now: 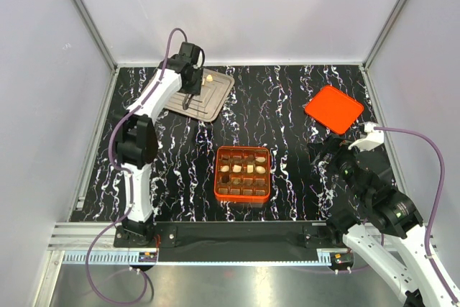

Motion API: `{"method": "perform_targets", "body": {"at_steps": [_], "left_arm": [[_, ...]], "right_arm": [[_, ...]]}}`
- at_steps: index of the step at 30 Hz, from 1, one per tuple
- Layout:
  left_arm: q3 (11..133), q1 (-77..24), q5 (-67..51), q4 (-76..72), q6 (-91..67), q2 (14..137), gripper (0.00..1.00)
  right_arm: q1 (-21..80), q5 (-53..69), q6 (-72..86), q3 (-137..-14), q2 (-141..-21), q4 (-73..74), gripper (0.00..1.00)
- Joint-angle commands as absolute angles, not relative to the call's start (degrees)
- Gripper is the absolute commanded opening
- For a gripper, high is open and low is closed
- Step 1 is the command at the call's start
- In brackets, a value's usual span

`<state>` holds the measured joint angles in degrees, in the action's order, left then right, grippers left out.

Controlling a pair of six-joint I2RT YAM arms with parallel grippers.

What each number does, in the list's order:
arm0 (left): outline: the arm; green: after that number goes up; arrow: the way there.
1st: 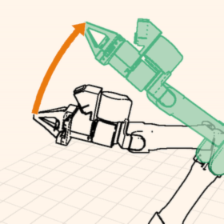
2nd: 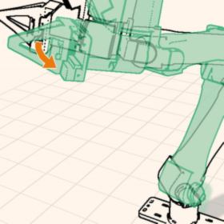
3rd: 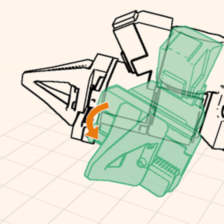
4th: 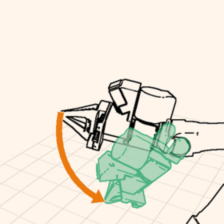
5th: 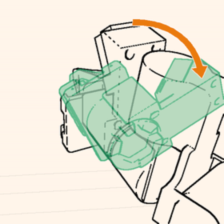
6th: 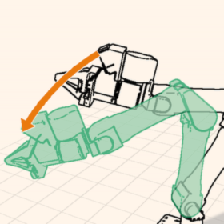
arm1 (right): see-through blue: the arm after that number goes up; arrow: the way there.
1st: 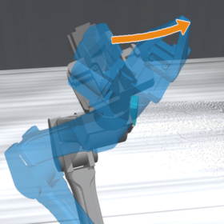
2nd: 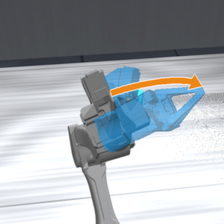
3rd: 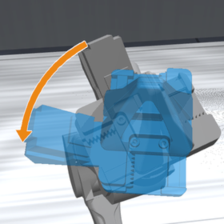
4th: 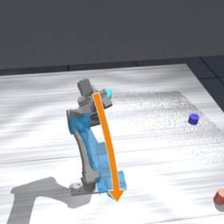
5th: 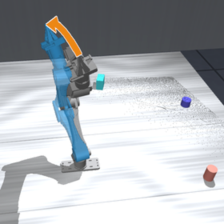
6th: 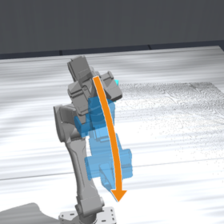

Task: Pack the chocolate

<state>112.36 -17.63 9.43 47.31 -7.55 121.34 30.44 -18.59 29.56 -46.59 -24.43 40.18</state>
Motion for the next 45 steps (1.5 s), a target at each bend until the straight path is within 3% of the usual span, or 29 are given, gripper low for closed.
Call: {"method": "perform_targets", "body": {"at_steps": [1, 17, 45], "left_arm": [[110.92, -18.46, 8.88, 47.20, -7.82, 114.79, 0.41], [113.64, -18.63, 13.01, 45.53, -6.42, 123.48, 0.48], [119.71, -17.93, 14.85, 46.23, -4.57, 130.78, 0.45]], "right_arm": [[30.67, -19.95, 29.44, -46.93, -24.61, 38.58, 1.00], [30.67, -20.04, 29.09, -48.78, -24.61, 39.20, 1.00], [30.67, -20.30, 28.74, -48.34, -24.08, 38.58, 1.00]]}}
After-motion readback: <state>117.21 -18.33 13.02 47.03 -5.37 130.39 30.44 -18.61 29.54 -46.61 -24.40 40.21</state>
